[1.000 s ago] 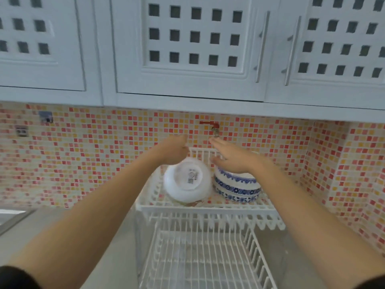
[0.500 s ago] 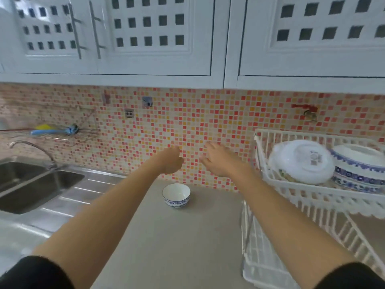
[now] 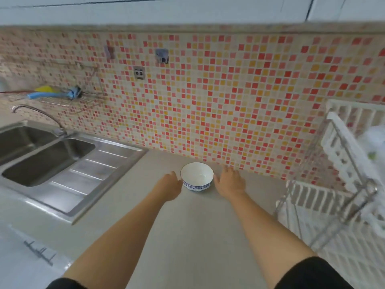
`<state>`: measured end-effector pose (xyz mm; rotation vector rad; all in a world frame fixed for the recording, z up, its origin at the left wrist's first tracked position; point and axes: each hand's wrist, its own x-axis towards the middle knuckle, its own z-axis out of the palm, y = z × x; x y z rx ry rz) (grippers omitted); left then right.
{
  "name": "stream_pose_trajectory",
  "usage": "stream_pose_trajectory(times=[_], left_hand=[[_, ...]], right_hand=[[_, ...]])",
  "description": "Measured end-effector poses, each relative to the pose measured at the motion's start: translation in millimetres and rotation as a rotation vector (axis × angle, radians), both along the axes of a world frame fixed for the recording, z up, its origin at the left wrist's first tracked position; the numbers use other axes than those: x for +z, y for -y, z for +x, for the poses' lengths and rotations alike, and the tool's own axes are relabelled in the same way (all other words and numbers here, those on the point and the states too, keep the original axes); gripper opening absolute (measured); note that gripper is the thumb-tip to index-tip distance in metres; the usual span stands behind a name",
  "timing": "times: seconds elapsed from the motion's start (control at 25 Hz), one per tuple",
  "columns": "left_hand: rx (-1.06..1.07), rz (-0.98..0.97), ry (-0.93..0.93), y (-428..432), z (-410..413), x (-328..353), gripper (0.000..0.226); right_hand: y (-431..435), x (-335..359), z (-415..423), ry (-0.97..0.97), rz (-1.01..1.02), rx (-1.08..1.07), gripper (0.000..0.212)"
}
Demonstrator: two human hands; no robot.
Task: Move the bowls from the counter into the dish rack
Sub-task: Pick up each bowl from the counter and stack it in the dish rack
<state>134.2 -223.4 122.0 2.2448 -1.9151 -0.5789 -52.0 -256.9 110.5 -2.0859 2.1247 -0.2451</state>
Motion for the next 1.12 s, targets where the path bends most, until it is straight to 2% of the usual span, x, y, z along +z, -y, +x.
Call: stream_pose_trajectory(times=[0.32,0.48,0.6,0.8,0.96,1.12], left_hand=[[0.159,0.107,-0.185,113.9,-5.4,-89.4,0.049],[0.245,0.164,-0.239,140.3,-12.5,-118.9,0.064],[0.291,0.192,-0.287,152.0,-15.4,-129.0,0.06],[0.383,0.184,-0.405,162.9,-17.3,-130.2,0.036],[0.4,0.116,-0.474,147.1,-17.5,-123.9,0.037],[0.385,-0.018,-0.525,104.6,-16.3,-103.0,0.047]], right_hand=[[117.6,-88.1,16.9,0.112,0.145,-0.107,0.05],[146.2,-113.0,29.6,0.188,0.257,-0.155,0.051],[157.1,-124.7,33.1,0.293,0.311,-0.21,0.043],[158.6,-126.9,33.4,0.38,0.322,-0.259,0.045],[137.7,-126.6,33.7,0.414,0.263,-0.286,0.037],[95.5,-113.6,34.9,0.433,0.161,-0.231,0.026]])
